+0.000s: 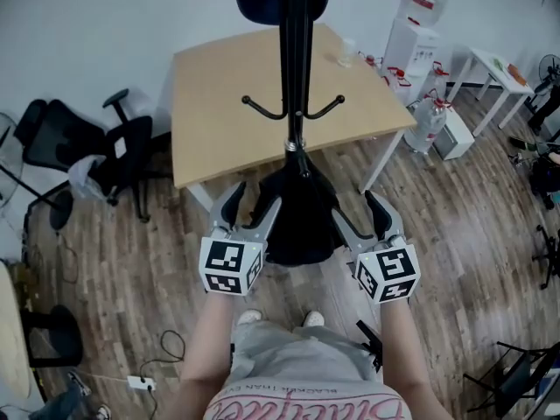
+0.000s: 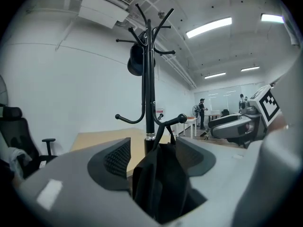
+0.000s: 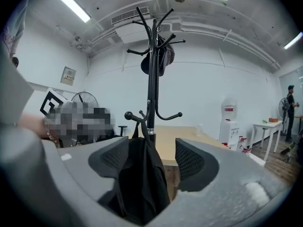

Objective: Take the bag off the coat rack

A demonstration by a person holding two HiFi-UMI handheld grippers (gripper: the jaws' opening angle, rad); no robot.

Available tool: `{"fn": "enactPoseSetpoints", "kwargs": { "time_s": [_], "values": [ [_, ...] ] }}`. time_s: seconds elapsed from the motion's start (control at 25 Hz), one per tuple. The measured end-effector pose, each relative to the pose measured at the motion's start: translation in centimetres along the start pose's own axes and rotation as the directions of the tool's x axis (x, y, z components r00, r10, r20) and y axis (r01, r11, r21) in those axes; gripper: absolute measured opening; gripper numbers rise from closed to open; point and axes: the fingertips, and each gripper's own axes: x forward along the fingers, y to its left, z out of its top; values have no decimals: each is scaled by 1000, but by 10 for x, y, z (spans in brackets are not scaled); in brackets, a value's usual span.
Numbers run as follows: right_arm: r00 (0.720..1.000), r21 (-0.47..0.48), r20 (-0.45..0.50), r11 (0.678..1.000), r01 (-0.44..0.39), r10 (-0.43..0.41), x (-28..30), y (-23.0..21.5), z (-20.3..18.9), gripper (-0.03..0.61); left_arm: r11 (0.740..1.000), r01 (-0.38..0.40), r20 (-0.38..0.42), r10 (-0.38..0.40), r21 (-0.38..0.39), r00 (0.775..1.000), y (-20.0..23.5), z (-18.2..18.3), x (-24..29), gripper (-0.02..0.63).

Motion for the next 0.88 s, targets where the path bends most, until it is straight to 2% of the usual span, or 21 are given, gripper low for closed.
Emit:
{"fn": "enactPoseSetpoints", "kwargs": {
  "time_s": [0.16, 0.28, 0.36, 0.52, 0.6, 0.76, 0.88],
  "values": [
    [1000, 22, -6, 1000, -20, 20, 5, -6, -4, 328, 999, -21, -4, 21, -50, 1000, 1, -7, 1, 369],
    [999, 37, -24, 999, -25, 26, 11, -8, -11, 328, 993, -34, -14, 33, -111, 999, 6, -18, 1, 376],
    [997, 66, -38, 996, -58, 61, 14, -8, -18, 328, 991, -45, -41, 40, -128, 998, 5, -29, 1, 376],
    [988, 82, -84, 989, -125, 132, 22, 0, -35, 328, 989, -66, -96, 53, -136, 994, 2, -51, 2, 376],
    [981, 63, -121, 988, -142, 149, 27, 5, -46, 306, 989, -70, -121, 54, -128, 991, 1, -62, 4, 376],
    [976, 53, -166, 989, -137, 144, 35, 8, -68, 235, 991, -66, -172, 46, -114, 984, 0, -83, 9, 365],
    [974, 79, -191, 991, -112, 125, 40, 8, -82, 235, 992, -62, -215, 36, -114, 976, 2, -100, 13, 353]
  ]
}}
